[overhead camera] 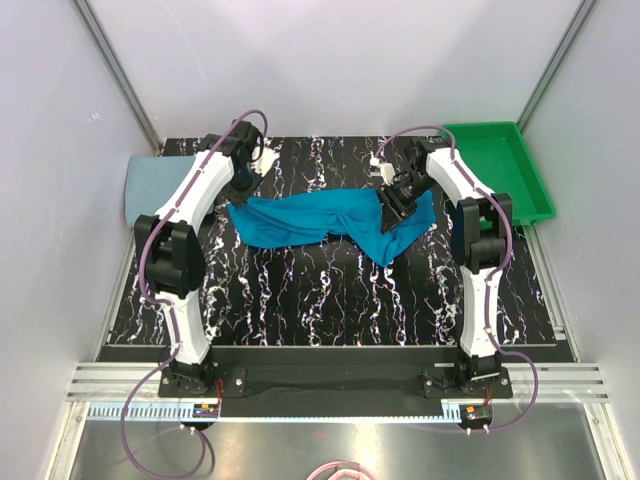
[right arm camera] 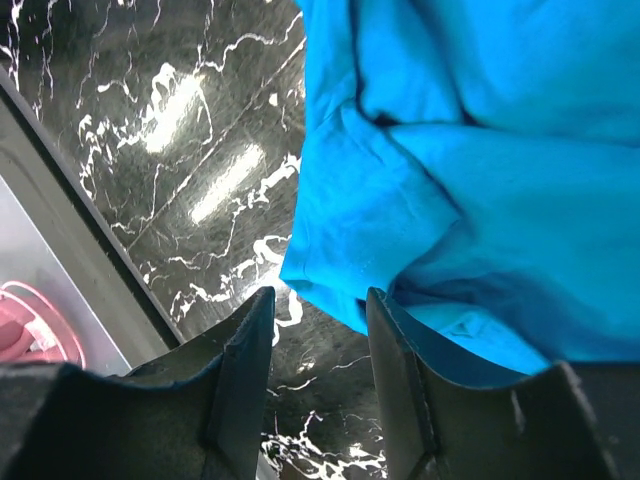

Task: Fold and stack the t-shirts
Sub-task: Flatten the tshirt out

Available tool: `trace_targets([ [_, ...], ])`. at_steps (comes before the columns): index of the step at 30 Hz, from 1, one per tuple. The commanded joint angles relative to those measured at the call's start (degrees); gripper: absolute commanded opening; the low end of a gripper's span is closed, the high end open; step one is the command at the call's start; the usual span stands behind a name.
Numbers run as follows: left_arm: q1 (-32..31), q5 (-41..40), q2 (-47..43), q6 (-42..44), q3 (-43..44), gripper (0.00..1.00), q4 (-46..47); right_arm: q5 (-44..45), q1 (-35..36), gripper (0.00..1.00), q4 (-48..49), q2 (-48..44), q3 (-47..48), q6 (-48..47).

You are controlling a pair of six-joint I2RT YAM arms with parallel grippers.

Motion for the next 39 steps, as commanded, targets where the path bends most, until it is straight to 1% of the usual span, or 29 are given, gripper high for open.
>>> trace_targets([
  [1, -0.04, 0.77, -2.58, -0.73, 2.07, 0.00, 0.00, 1.29, 0.49, 0.50, -1.20, 0.30, -0.79, -1.42],
  [6, -0.21, 0.94, -3.02, -0.91, 1.45, 0.00, 0.00, 4.98, 0.49, 0.51, 4.94, 0.30, -2.90, 1.48],
  [9, -0.74, 0.94, -2.93, -0.91, 0.84, 0.00, 0.26, 6.83, 0.57, 0.51, 5.31, 2.13, -2.47, 1.66],
  [15, -1.44, 1.56, -1.96, -0.99, 0.13, 0.00, 0.44, 6.93, 0.75, 0.49, 5.22, 4.69, -0.89, 2.36],
  [16, -1.71, 1.39, -1.96, -0.82, 0.22, 0.00, 0.35, 6.93, 0.84, 0.47, 5.22, 4.78, -0.27, 2.71],
  [17, -1.80, 1.47, -1.96, -0.82, 0.39, 0.00, 0.35, 6.67, 0.75, 0.34, 4.87, 4.96, 0.08, 2.72],
  [19, -1.97, 1.30, -1.96, -0.91, 0.48, 0.00, 0.44, 5.88, 1.01, 0.17, 4.17, 5.22, 1.92, 2.80],
  [20, -1.97, 1.21, -1.88, -0.91, 0.48, 0.00, 0.44, 5.44, 1.19, 0.06, 3.38, 5.31, 2.71, 3.06],
  [21, -2.06, 1.21, -1.88, -0.82, 0.57, 0.00, 0.52, 4.56, 1.36, 0.02, 3.03, 5.40, 3.85, 4.02],
  [22, -2.06, 1.03, -1.70, -0.91, 0.66, 0.00, 0.52, 4.21, 1.97, 0.01, 2.76, 5.40, 6.21, 4.47],
  [28, -1.62, -0.37, -1.26, -1.78, 1.27, 0.00, 1.93, 5.43, 6.63, 0.00, -0.58, 5.66, 17.72, 3.60],
  [31, -0.66, -1.78, -1.52, -2.23, 3.90, 0.00, 3.16, 4.47, 8.57, 0.00, -1.46, 5.31, 21.78, 4.29],
  [36, 1.28, -6.86, -1.61, -1.96, 8.30, 0.00, 5.09, 3.15, 11.20, 0.00, -1.63, 4.17, 24.95, 6.05],
  [39, 2.51, -8.45, -1.70, -1.79, 9.53, 0.00, 5.62, 2.45, 13.74, 0.01, -3.30, 3.73, 24.43, 5.71],
])
